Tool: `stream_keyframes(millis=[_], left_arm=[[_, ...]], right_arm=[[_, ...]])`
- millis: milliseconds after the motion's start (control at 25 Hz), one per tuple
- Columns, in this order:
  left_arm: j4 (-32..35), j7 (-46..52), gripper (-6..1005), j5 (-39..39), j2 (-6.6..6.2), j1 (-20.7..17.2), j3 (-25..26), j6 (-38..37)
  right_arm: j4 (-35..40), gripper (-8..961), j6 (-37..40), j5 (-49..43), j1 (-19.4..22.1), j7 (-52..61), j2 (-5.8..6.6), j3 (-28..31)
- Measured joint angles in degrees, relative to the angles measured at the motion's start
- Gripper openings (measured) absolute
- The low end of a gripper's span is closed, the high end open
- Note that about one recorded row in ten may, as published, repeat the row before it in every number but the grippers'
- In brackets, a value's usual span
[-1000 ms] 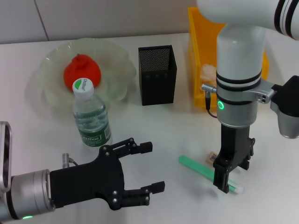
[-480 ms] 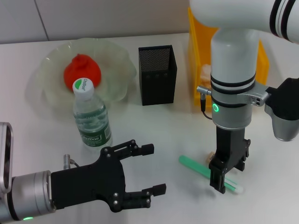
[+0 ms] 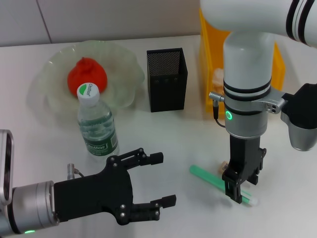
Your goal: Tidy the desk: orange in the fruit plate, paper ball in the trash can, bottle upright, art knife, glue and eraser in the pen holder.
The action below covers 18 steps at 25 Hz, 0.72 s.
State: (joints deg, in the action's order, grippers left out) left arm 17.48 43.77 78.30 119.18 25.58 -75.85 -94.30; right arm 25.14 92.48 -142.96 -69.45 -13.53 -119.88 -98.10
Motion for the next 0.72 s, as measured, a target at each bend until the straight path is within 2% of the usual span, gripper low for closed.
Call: stream_keyframes(millis=[520, 720], left_arm=[[-0.12, 0.0, 816, 0.0, 0.0, 0.08, 0.0, 0.06], [-0.16, 0.0, 816, 0.01, 0.0, 0.1, -0.08, 0.08]], right_arm=[[0.08, 594, -0.05, 1.41, -0.02, 0.0, 0.0, -0.93], [0.09, 563, -0.12, 1.56, -0.08, 0.12, 0.0, -1.57]])
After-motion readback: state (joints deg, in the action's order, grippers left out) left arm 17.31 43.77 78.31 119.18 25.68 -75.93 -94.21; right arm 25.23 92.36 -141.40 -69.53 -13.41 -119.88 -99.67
